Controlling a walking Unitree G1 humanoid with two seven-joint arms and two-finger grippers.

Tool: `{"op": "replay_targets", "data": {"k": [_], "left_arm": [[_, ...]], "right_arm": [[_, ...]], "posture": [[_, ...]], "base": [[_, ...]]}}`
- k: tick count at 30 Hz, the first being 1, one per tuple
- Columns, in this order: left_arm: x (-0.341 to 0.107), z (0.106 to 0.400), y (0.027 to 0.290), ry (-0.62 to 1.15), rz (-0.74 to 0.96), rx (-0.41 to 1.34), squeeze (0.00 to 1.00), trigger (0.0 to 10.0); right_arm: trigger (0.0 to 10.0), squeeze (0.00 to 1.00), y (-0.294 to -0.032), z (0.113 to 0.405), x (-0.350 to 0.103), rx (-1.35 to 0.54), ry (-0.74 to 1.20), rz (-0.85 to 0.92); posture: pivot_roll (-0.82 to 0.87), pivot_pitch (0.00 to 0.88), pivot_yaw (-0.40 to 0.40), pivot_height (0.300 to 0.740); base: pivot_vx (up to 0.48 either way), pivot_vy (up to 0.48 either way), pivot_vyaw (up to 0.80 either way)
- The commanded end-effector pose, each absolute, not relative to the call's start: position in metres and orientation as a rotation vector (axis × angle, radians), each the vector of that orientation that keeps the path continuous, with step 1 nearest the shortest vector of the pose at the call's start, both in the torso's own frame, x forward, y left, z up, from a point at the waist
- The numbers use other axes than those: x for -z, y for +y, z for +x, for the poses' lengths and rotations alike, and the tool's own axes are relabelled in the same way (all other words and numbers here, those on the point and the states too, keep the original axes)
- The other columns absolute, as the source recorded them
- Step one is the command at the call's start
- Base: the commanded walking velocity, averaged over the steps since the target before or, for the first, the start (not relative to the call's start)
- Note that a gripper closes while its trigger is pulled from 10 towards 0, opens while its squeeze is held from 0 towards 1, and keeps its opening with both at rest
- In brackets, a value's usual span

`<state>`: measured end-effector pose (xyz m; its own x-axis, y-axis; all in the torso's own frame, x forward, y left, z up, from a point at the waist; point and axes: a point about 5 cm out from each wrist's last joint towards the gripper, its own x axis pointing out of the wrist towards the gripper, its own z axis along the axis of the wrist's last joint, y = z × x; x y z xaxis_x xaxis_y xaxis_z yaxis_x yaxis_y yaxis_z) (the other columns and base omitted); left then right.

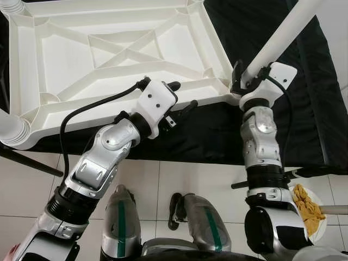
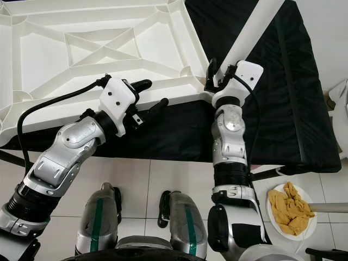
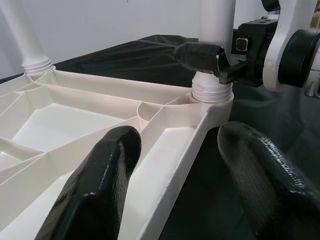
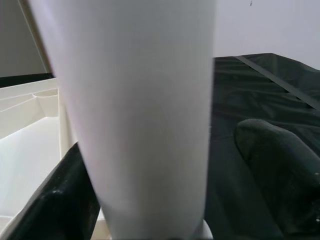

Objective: Building children table

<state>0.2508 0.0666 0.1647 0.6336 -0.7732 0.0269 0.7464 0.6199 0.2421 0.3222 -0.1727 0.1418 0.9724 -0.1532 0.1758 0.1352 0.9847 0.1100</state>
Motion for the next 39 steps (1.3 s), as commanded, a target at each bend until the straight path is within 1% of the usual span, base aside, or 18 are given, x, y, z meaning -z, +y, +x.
{"op": "replay_targets", "data": {"k": [1,4,5,6,7,8,10,13,14,17,18,21,27,30,35,36,38,39], "left_arm": [[-0.164,0.247,0.062,-0.133,0.226,0.949,0.00,10.0],[-0.164,0.247,0.062,-0.135,0.228,0.950,0.00,10.0],[-0.164,0.247,0.062,-0.135,0.228,0.950,0.00,10.0],[-0.164,0.247,0.061,-0.135,0.229,0.951,0.00,10.0],[-0.164,0.247,0.061,-0.135,0.229,0.953,0.00,10.0],[-0.164,0.247,0.061,-0.135,0.229,0.953,0.00,10.0],[-0.164,0.248,0.061,-0.136,0.232,0.957,0.00,10.0],[-0.164,0.248,0.061,-0.136,0.232,0.957,0.00,10.0],[-0.164,0.248,0.061,-0.137,0.233,0.958,0.00,10.0],[-0.164,0.248,0.061,-0.137,0.233,0.958,0.00,10.0],[-0.164,0.248,0.061,-0.138,0.234,0.960,0.00,10.0],[-0.165,0.249,0.060,-0.142,0.235,0.959,0.00,10.0],[-0.166,0.249,0.060,-0.141,0.231,0.958,0.00,10.0],[-0.165,0.248,0.061,-0.136,0.231,0.957,0.00,10.0],[-0.165,0.248,0.061,-0.135,0.232,0.956,0.00,10.0],[-0.165,0.247,0.061,-0.134,0.232,0.954,0.00,10.0],[-0.165,0.247,0.062,-0.134,0.232,0.953,0.00,10.0],[-0.165,0.247,0.062,-0.133,0.232,0.952,0.00,10.0]], "right_arm": [[10.0,1.00,-0.179,0.322,-0.135,0.123,-0.155,0.085],[10.0,0.98,-0.188,0.326,-0.130,0.011,-0.106,0.048],[10.0,0.98,-0.188,0.326,-0.130,0.011,-0.106,0.048],[10.0,0.00,-0.191,0.327,-0.130,-0.037,-0.092,0.039],[10.0,0.00,-0.193,0.328,-0.131,-0.095,-0.083,0.024],[10.0,0.00,-0.193,0.328,-0.131,-0.095,-0.083,0.024],[10.0,0.00,-0.194,0.329,-0.138,-0.254,-0.100,-0.036],[10.0,0.00,-0.194,0.329,-0.138,-0.254,-0.100,-0.036],[10.0,0.00,-0.197,0.329,-0.140,-0.323,-0.100,-0.064],[10.0,0.00,-0.197,0.329,-0.140,-0.323,-0.100,-0.064],[10.0,0.00,-0.201,0.330,-0.141,-0.389,-0.098,-0.075],[10.0,0.00,-0.210,0.334,-0.142,-0.480,-0.083,-0.085],[10.0,0.00,-0.217,0.340,-0.144,-0.519,-0.076,-0.099],[10.0,0.00,-0.225,0.346,-0.143,-0.498,-0.048,-0.080],[10.0,0.00,-0.229,0.347,-0.142,-0.494,-0.032,-0.076],[3.8,0.00,-0.230,0.347,-0.139,-0.504,-0.020,-0.064],[3.8,0.00,-0.231,0.347,-0.138,-0.511,-0.012,-0.055],[0.0,0.00,-0.232,0.347,-0.136,-0.525,-0.007,-0.046]], "posture": [[0.11,0.047,-0.108,0.740],[0.11,0.041,-0.107,0.740],[0.11,0.041,-0.107,0.740],[0.11,0.040,-0.107,0.740],[0.11,0.040,-0.107,0.740],[0.11,0.040,-0.107,0.740],[0.11,0.037,-0.104,0.740],[0.11,0.037,-0.104,0.740],[0.11,0.037,-0.104,0.740],[0.11,0.037,-0.104,0.740],[0.11,0.037,-0.104,0.740],[0.11,0.041,-0.099,0.740],[0.11,0.049,-0.100,0.740],[0.12,0.053,-0.100,0.740],[0.12,0.053,-0.100,0.740],[0.12,0.056,-0.100,0.740],[0.13,0.057,-0.100,0.740],[0.13,0.059,-0.100,0.740]], "base": [[0.000,0.000,0.00],[0.000,0.000,0.00],[0.000,0.000,0.00],[0.000,0.000,0.00],[0.000,0.000,0.00],[0.000,0.000,0.00],[0.000,0.000,0.00],[0.000,0.000,0.00],[0.000,0.000,0.00],[0.000,0.000,0.00],[0.000,0.000,0.00],[0.000,0.000,0.00],[0.000,0.000,0.00],[0.000,0.000,0.00],[0.000,0.000,0.00],[0.000,0.000,0.00],[0.000,0.000,0.00],[0.000,0.000,0.00]]}}
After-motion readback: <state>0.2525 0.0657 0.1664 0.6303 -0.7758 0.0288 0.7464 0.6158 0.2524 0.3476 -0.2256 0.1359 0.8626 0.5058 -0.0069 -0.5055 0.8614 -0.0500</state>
